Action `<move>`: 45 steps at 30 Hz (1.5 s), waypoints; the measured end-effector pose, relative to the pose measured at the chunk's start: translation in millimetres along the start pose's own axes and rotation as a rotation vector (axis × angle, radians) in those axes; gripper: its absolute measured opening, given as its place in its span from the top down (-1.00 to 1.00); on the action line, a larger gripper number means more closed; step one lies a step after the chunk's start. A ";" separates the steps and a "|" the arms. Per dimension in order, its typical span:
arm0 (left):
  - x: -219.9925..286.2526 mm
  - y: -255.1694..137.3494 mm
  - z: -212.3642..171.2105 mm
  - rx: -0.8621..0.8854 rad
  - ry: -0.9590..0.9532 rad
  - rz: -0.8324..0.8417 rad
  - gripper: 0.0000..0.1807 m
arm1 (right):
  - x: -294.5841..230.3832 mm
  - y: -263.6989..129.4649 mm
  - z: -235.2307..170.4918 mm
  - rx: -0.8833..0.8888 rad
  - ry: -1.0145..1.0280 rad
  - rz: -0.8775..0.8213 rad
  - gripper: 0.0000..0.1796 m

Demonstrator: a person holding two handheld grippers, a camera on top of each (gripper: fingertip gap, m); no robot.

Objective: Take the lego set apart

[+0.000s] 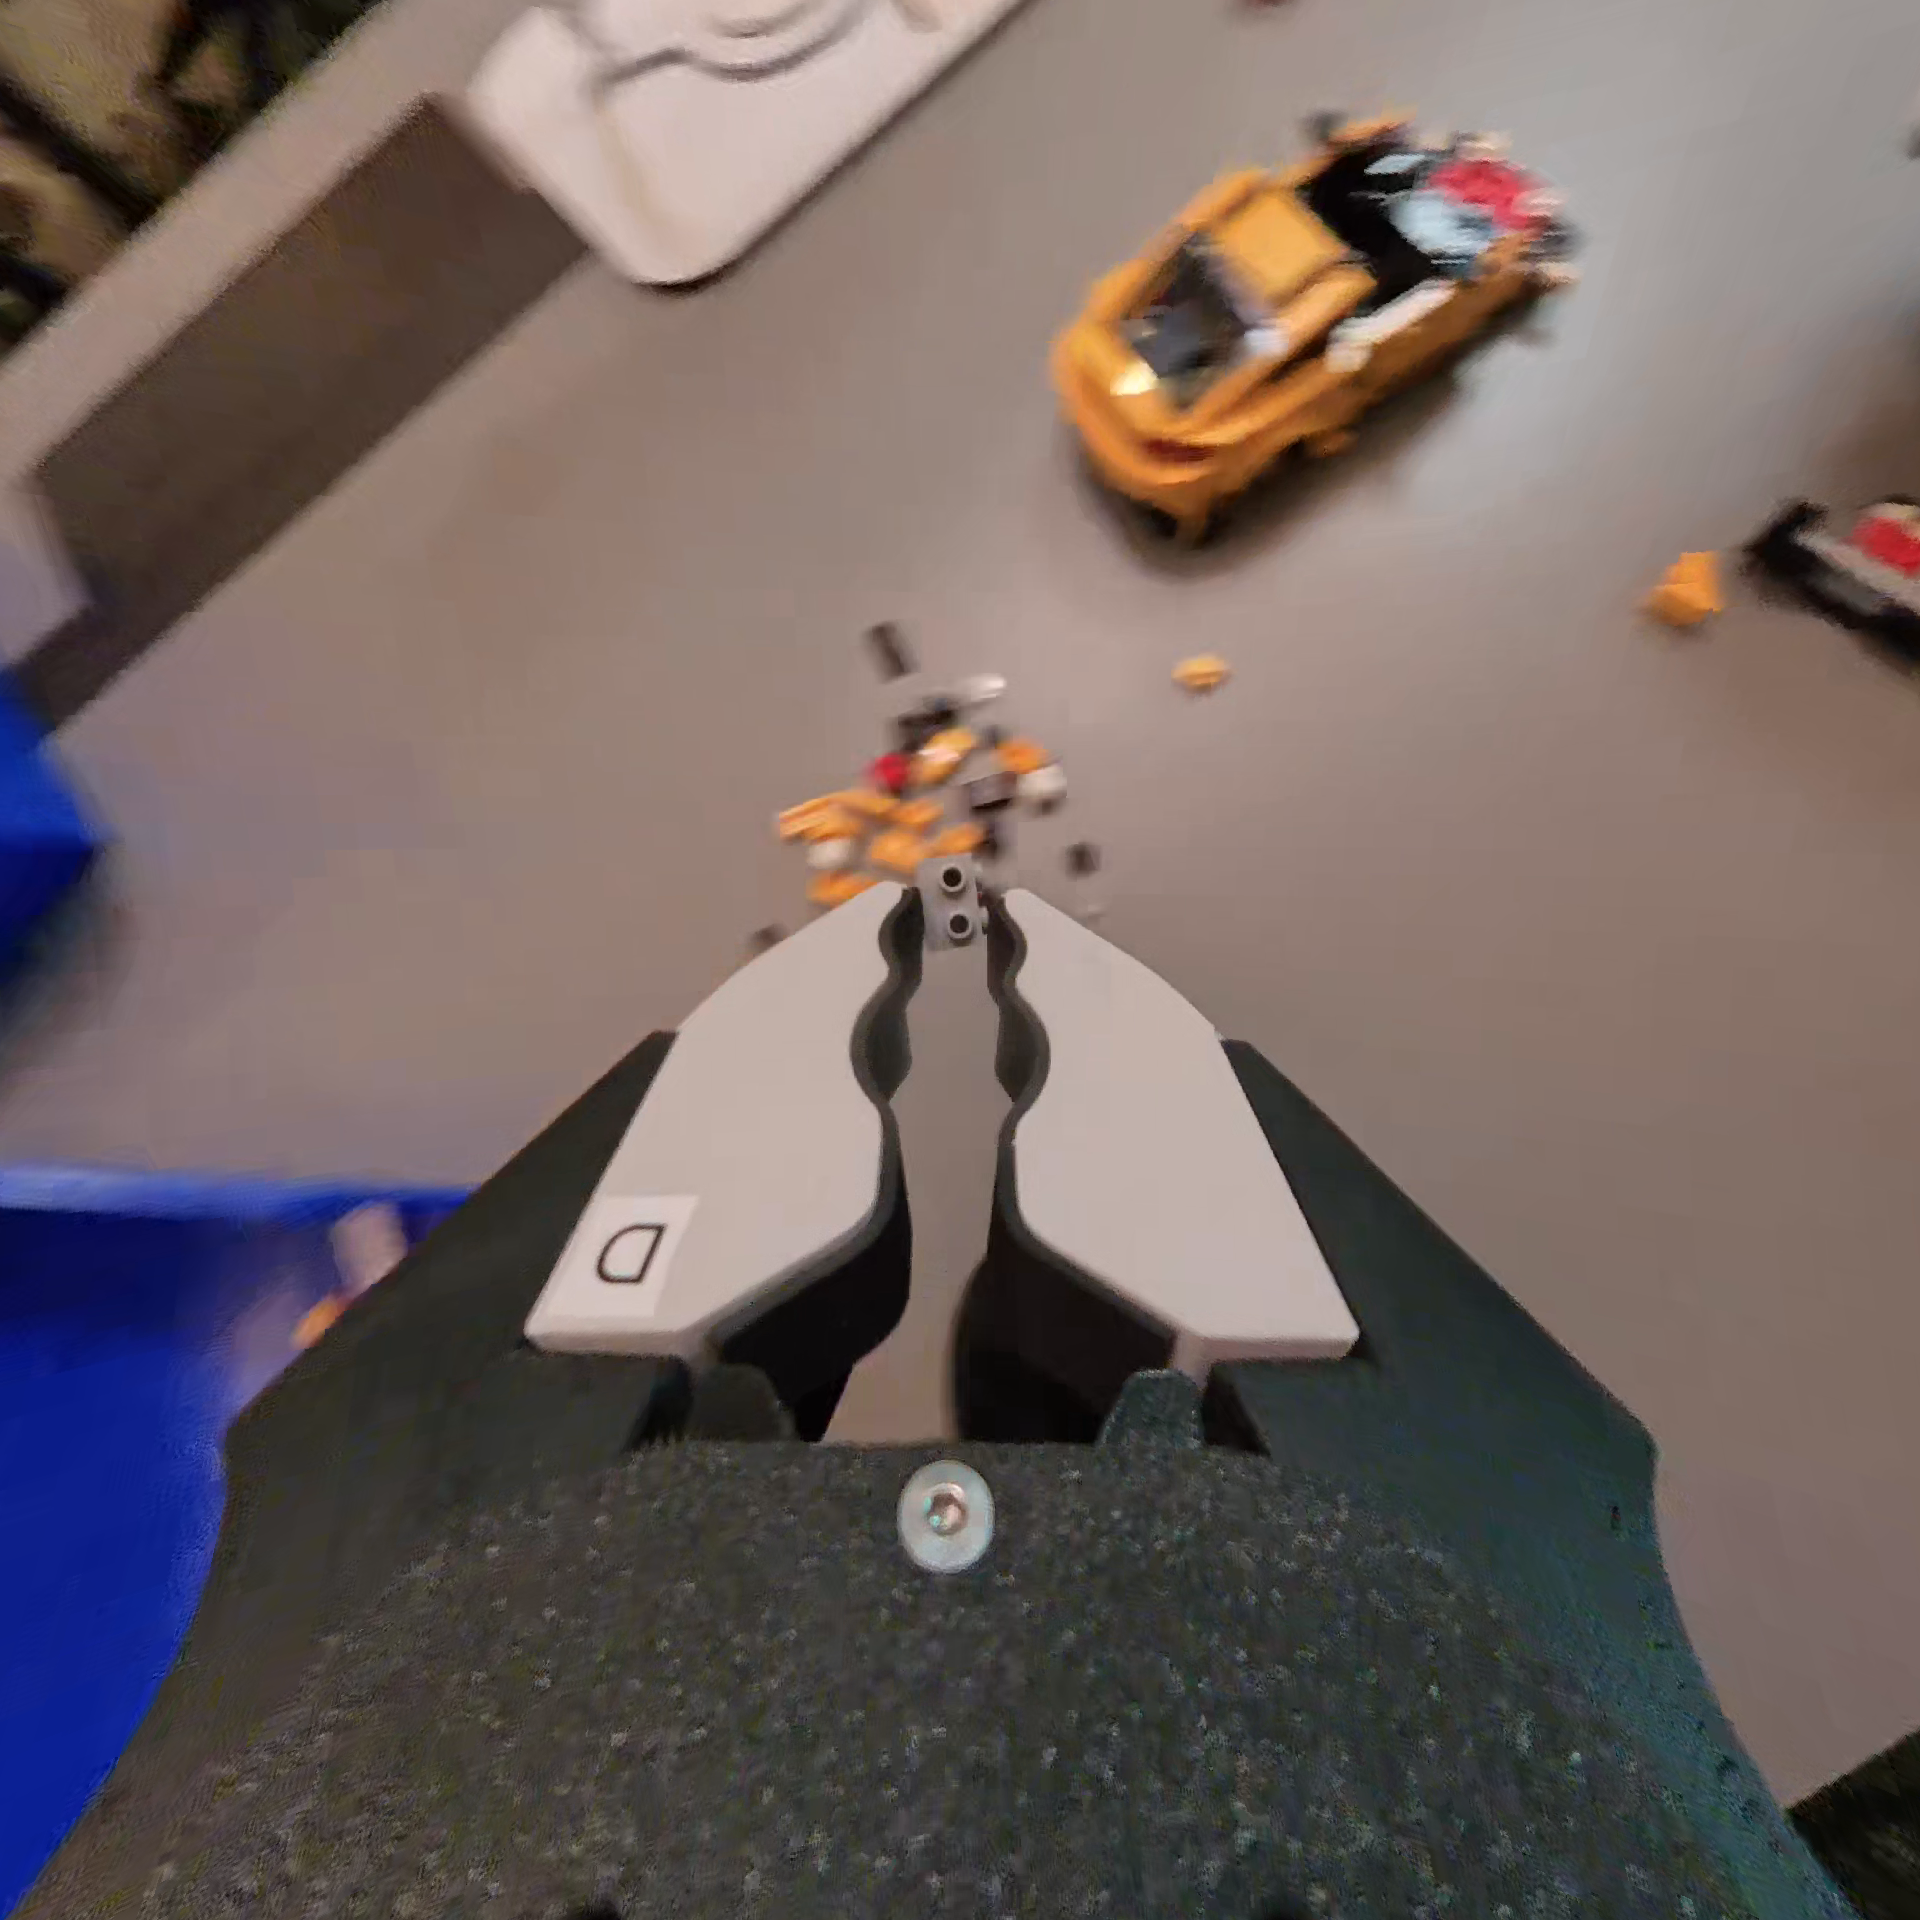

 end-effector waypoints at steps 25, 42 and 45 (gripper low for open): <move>28.4 18.8 5.9 0.227 -0.148 -0.297 0.69 | -5.0 9.1 -7.8 -0.071 0.004 0.029 0.84; 130.2 112.3 21.9 -0.007 0.122 -0.552 0.88 | 17.3 -10.2 0.3 0.100 0.028 -0.198 0.84; 111.2 97.1 27.4 0.068 0.079 -0.497 0.88 | 21.1 -13.1 1.2 0.132 0.033 -0.240 0.84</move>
Point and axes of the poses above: each gripper's, where its closed fingertips meet, y out along the fingers, z out of its top, x = y × z across the jaws, the point moved 10 cm from there along -y, back along the fingers, and after that the axes turned 11 degrees about x, right-handed, at the moved point
